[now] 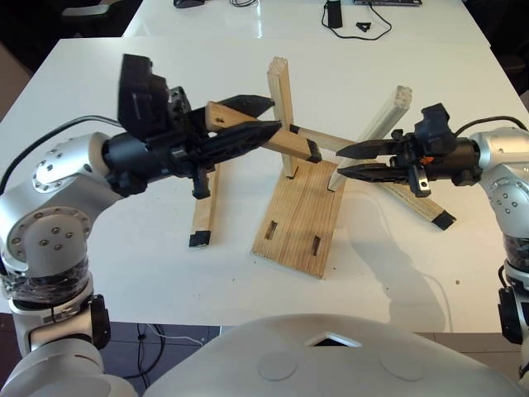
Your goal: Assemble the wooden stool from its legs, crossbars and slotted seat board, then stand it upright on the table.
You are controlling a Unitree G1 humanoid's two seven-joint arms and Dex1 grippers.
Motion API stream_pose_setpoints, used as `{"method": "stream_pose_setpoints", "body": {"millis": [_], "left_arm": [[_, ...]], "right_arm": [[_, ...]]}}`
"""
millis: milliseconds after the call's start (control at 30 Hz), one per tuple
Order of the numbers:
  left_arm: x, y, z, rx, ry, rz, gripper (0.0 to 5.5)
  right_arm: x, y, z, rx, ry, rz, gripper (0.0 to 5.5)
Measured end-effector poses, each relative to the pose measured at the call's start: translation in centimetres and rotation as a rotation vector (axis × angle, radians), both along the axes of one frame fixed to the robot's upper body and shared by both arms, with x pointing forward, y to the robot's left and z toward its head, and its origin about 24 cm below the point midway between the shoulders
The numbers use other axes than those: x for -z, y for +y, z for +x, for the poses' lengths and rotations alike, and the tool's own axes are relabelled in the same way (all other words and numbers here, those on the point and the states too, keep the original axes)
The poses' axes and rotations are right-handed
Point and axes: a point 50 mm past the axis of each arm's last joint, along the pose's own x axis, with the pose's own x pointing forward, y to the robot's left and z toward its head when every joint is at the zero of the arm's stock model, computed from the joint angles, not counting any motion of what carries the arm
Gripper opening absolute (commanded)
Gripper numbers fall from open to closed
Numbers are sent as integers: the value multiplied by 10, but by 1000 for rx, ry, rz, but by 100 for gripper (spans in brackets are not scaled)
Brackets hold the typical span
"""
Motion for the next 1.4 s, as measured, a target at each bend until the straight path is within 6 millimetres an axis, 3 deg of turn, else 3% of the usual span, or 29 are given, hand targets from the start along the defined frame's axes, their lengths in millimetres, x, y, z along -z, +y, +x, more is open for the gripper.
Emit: {"method": "stream_pose_setpoints", "body": {"millis": [167, 333, 467, 567, 667, 767, 867, 1400], "left_arm": [[-4, 20, 3, -56, -30, 89, 131], [12, 76, 17, -259, -10, 350, 131], [38, 114, 30, -382, -3, 570, 131], [61, 111, 34, -349, 19, 621, 131], [78, 96, 44, -285, 4, 645, 131], [79, 87, 56, -236, -63, 703, 131], [83, 92, 59, -219, -82, 766, 131], [88, 91, 50, -82, -118, 893, 131]], "right_arm": [[7, 0, -2, 16, 20, -13, 191], [17, -4, -9, 31, 26, -42, 191], [24, -5, -15, 44, 26, -57, 191], [27, -4, -15, 47, 19, -71, 191], [28, -4, -14, 50, 24, -74, 191], [30, -4, -11, 50, 18, -100, 191], [31, -4, -10, 49, 12, -106, 191], [38, -6, -8, 69, -8, -143, 191]]}}
